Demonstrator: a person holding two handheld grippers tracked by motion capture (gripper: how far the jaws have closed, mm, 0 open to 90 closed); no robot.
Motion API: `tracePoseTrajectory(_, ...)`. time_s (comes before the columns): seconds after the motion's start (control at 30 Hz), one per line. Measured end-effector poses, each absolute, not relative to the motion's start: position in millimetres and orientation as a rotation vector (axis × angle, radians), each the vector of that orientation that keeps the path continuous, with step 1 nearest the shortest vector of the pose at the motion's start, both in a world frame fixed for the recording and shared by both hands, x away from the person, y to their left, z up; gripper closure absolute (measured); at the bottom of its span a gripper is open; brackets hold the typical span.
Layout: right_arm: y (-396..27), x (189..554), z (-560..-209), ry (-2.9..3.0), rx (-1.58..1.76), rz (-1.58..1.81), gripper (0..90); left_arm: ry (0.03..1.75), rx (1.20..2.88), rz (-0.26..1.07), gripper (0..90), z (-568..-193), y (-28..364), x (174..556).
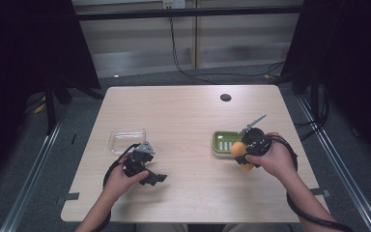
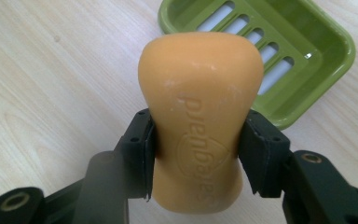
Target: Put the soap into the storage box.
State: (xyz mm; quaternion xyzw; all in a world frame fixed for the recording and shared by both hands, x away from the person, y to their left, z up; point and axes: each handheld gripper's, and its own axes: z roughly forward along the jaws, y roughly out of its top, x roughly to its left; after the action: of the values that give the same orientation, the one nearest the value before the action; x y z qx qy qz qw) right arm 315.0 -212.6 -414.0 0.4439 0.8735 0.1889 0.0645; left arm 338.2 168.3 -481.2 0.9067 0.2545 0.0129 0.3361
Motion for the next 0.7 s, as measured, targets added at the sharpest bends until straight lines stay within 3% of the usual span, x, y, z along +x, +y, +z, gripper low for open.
tracePoseTrajectory(0.7,-215.2,325.8,-405.1,2.637,1.29,0.527,50.4,0.662,2.362,0.035,1.8,-480.9,168.3,338.1)
